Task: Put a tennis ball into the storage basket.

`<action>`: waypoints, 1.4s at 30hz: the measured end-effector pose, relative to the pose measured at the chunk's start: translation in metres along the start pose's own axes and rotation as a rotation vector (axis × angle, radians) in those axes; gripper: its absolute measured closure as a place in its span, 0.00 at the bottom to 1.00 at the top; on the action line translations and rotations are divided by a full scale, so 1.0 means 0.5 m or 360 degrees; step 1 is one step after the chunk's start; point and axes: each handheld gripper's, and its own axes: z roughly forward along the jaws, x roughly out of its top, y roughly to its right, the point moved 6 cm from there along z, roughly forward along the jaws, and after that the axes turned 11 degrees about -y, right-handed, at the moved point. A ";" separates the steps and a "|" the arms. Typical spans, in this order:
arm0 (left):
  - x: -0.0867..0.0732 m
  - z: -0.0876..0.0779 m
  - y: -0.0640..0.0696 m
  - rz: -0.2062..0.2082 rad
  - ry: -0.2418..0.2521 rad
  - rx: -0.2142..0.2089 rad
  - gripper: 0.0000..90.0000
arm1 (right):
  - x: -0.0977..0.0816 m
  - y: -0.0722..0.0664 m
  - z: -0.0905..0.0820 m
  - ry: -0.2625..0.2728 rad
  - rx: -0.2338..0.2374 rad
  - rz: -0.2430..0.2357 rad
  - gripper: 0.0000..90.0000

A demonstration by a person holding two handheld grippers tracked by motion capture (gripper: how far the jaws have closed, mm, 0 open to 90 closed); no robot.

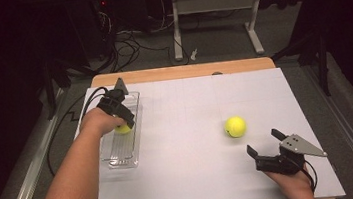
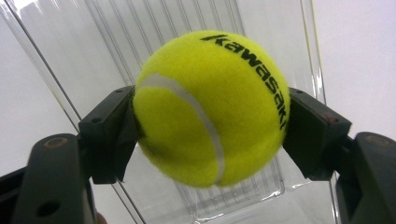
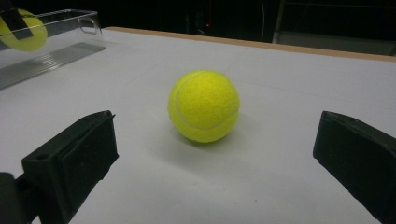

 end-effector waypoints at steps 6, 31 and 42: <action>0.005 -0.011 0.001 -0.0016 0.0029 -0.0025 0.23 | 0.000 -0.001 0.000 -0.0002 0.0003 -0.0002 0.00; -0.014 -0.035 -0.006 0.0056 -0.0029 0.0007 0.24 | 0.000 -0.003 0.003 -0.0007 0.0007 -0.0005 0.00; -0.030 -0.040 0.012 0.0059 -0.0011 -0.0004 0.25 | 0.001 -0.005 0.005 -0.0009 0.0005 -0.0012 0.00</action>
